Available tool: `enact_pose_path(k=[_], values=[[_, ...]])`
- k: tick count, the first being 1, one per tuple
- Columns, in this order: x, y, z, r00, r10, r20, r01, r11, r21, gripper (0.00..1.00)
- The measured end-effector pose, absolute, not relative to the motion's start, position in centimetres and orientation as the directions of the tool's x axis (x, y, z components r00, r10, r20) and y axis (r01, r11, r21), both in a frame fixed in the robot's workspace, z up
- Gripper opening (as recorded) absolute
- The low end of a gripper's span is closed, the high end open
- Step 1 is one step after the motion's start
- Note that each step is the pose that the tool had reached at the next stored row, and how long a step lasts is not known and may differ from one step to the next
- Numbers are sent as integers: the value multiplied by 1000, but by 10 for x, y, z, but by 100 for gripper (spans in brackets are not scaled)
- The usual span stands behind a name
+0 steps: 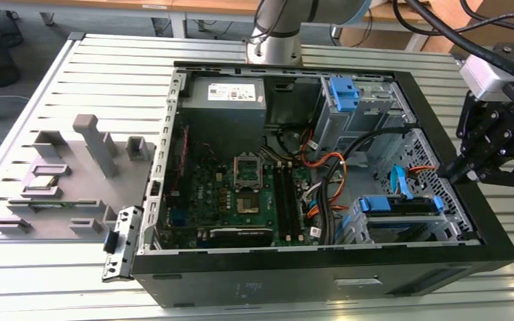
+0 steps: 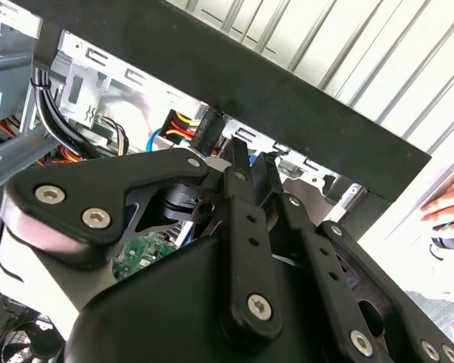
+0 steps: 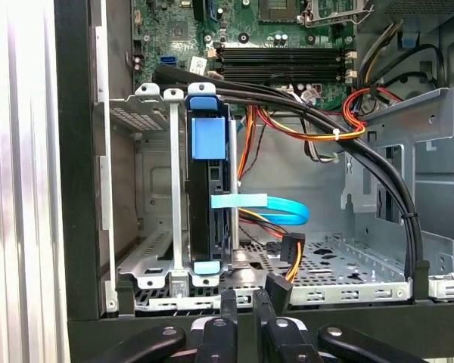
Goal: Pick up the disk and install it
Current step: 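Insert the second disk wire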
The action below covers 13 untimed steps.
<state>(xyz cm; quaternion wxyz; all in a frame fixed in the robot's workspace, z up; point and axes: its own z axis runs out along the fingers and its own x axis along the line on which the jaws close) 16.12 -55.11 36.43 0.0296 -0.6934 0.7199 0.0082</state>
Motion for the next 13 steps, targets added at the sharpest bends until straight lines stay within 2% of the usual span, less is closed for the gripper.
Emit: enact_pose_path(k=[2,6,13], values=[[162,-551,364,-37,-998,-54,-999,38,-24,24],[163,-551,363,-39,-998,-52,-999,38,25,24],[163,-551,363,-39,-998,-54,-999,38,27,24]])
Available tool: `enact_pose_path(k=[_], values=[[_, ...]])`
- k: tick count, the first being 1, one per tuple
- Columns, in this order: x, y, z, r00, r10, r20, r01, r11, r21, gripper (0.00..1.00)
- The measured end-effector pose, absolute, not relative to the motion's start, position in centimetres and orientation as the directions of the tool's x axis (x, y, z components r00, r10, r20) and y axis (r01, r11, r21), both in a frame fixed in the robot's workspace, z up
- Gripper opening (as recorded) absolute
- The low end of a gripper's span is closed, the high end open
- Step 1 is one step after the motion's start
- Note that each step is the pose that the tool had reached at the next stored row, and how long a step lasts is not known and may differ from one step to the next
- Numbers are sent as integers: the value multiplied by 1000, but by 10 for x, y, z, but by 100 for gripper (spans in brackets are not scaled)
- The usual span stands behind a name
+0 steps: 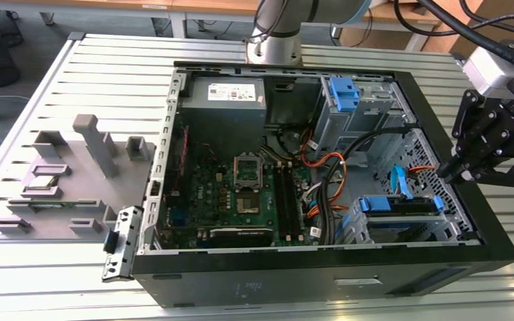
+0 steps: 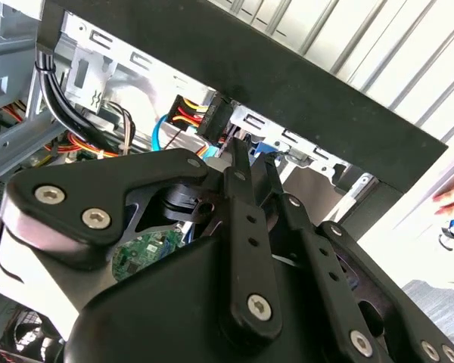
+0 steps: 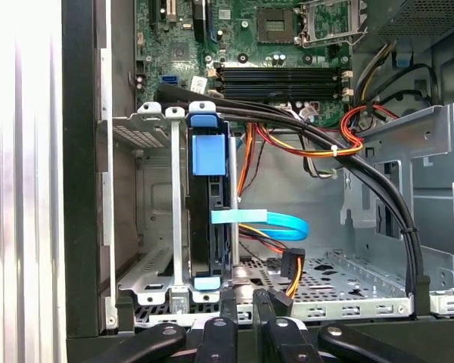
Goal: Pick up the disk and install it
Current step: 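Insert the second disk wire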
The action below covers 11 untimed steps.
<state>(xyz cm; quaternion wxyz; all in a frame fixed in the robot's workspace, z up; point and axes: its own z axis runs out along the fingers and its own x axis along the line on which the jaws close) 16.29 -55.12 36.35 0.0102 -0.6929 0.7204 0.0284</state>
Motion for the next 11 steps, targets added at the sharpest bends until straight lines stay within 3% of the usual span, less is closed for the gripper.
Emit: enact_pose_path(k=[11], values=[[166,-549,363,-39,-997,-60,-999,38,27,24]])
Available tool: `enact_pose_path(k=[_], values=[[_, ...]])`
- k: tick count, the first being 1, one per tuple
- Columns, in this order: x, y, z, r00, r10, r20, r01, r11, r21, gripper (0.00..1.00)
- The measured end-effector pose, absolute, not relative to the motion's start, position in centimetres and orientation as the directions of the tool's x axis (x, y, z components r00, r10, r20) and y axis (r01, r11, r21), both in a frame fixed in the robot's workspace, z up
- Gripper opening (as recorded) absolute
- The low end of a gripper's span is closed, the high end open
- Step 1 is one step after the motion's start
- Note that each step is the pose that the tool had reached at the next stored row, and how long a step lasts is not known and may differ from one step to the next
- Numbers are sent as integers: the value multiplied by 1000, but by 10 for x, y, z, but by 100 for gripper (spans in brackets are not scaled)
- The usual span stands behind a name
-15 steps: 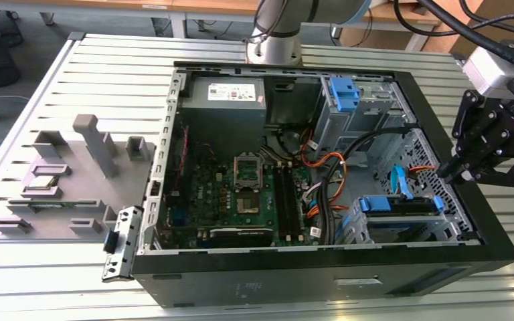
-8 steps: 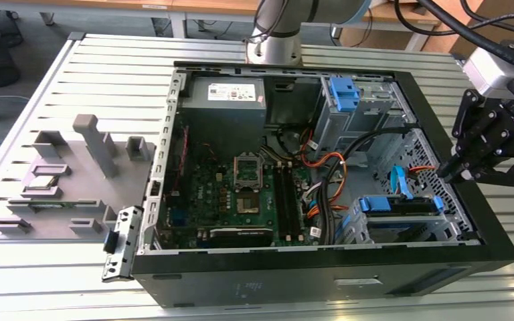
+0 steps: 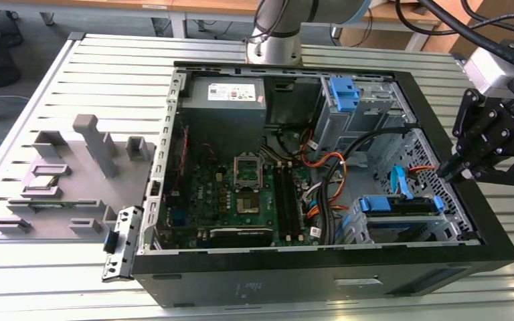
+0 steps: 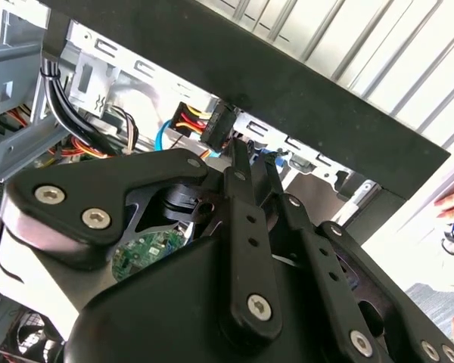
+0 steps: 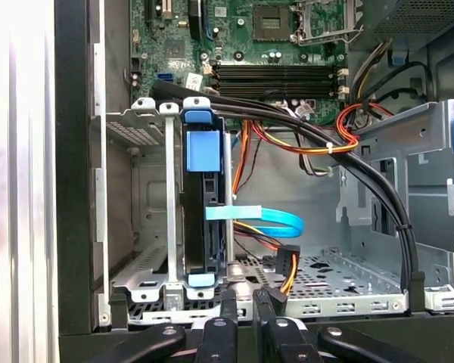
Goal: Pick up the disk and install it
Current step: 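Insert the second disk wire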
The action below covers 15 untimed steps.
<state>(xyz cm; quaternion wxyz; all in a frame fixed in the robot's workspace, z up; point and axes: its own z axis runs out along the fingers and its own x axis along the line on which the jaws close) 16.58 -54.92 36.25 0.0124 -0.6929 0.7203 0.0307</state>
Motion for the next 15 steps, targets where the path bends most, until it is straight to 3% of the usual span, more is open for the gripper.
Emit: enact_pose_path(k=[15], values=[[177,-543,362,-40,-997,-60,-999,38,32,24]])
